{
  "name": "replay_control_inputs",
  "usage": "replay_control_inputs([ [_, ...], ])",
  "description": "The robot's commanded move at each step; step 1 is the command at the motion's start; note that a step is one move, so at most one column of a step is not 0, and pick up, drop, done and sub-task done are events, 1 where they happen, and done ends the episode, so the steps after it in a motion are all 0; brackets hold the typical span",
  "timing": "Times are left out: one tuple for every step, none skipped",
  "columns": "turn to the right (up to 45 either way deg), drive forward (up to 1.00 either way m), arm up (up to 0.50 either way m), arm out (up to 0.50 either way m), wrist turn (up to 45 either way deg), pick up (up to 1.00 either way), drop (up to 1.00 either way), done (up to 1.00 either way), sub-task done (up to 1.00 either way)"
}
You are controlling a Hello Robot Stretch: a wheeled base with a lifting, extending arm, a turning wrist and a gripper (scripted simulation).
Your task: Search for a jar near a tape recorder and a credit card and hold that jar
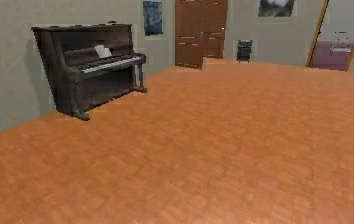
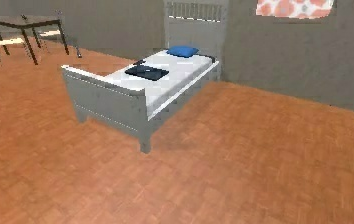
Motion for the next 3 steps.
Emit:
replay_control_inputs([
  [-42.0, 0.00, 0.00, 0.00, 0.0, 0.00, 0.00, 0.00, 0.00],
  [0.0, 0.10, 0.00, 0.00, 0.0, 0.00, 0.00, 0.00, 0.00],
  [-45.0, 0.00, 0.00, 0.00, 0.0, 0.00, 0.00, 0.00, 0.00],
])
